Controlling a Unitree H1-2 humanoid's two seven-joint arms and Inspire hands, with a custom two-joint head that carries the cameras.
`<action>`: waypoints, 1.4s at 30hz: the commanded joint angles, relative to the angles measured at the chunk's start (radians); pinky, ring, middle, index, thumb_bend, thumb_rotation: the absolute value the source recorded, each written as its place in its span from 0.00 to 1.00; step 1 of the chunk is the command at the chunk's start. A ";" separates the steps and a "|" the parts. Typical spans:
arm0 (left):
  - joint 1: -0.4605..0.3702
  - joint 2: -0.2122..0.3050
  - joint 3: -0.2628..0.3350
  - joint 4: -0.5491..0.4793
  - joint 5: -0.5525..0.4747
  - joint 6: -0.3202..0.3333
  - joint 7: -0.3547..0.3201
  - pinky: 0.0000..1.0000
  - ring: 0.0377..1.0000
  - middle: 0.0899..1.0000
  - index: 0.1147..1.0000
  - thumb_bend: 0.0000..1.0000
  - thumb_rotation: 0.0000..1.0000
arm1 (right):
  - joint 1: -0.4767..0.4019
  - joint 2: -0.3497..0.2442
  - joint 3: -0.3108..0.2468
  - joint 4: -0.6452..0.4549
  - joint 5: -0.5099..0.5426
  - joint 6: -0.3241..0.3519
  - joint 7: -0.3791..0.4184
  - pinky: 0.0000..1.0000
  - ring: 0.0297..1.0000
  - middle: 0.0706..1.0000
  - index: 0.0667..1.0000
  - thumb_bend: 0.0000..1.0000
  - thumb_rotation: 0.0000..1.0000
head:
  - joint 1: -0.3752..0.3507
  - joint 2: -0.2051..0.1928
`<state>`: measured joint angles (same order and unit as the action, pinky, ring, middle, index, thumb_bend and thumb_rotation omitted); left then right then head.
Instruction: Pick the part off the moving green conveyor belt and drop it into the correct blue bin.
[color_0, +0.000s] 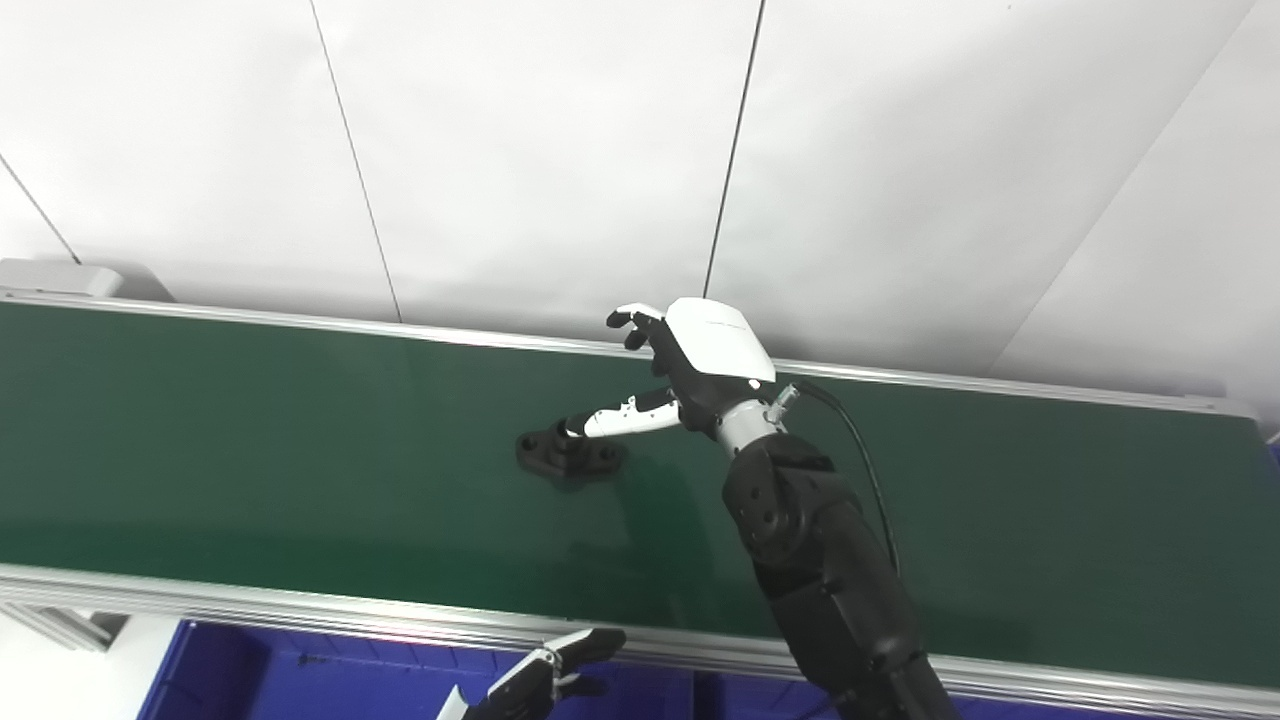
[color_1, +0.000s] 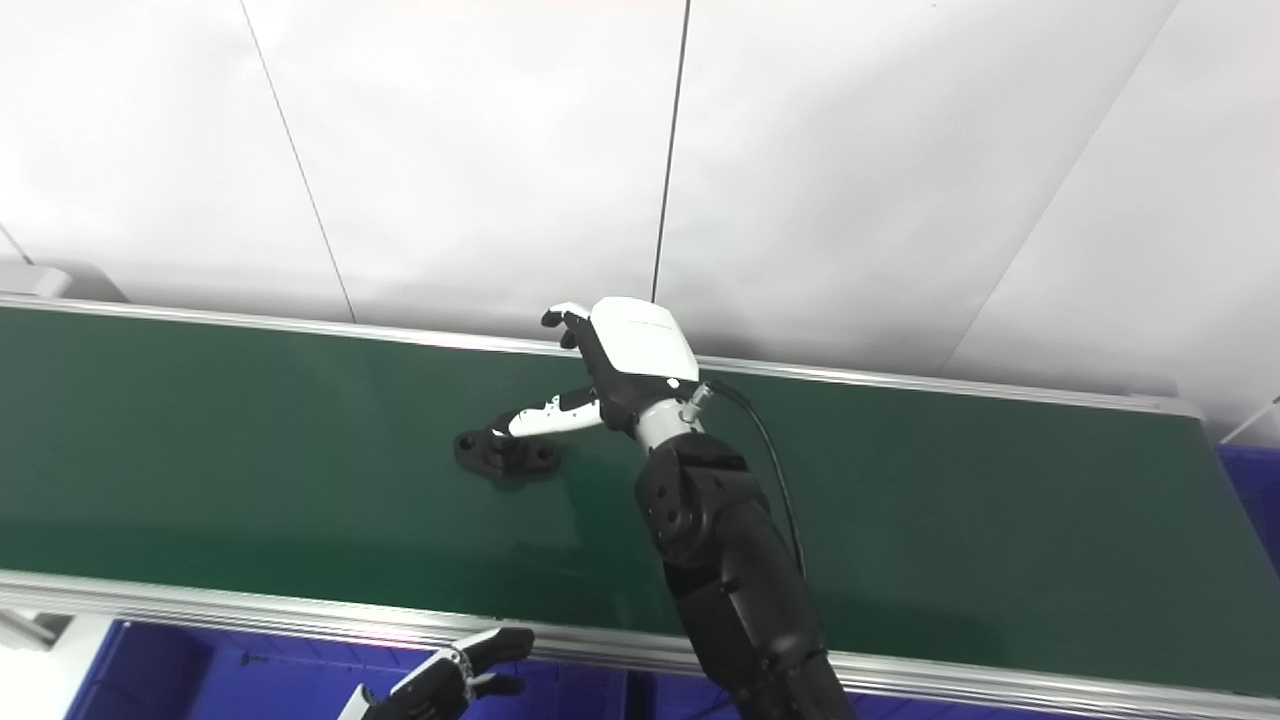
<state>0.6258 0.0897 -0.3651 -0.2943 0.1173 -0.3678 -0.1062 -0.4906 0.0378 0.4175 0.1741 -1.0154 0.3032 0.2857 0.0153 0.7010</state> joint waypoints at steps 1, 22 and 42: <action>0.014 -0.008 -0.011 -0.041 0.011 0.004 -0.004 0.77 0.85 0.83 0.77 0.87 0.71 | -0.048 0.012 0.018 -0.010 -0.007 0.028 -0.007 0.35 0.50 0.69 0.78 0.94 0.57 | -0.001 0.004; 0.026 -0.004 -0.023 -0.092 0.005 0.067 -0.007 0.78 0.86 0.84 0.79 0.88 0.68 | -0.017 -0.071 0.211 0.089 -0.107 0.033 -0.023 0.23 0.30 0.39 0.63 0.87 0.56 | -0.004 0.020; 0.050 0.009 -0.031 -0.150 -0.001 0.109 -0.009 0.78 0.85 0.84 0.80 0.84 0.66 | -0.031 -0.153 0.348 0.035 -0.337 0.057 0.162 0.07 0.12 0.17 0.44 0.52 0.13 | -0.011 0.058</action>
<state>0.6564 0.0936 -0.3911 -0.4080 0.1153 -0.2549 -0.1071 -0.5312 -0.0836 0.7775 0.2048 -1.3388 0.3693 0.4540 0.0031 0.7593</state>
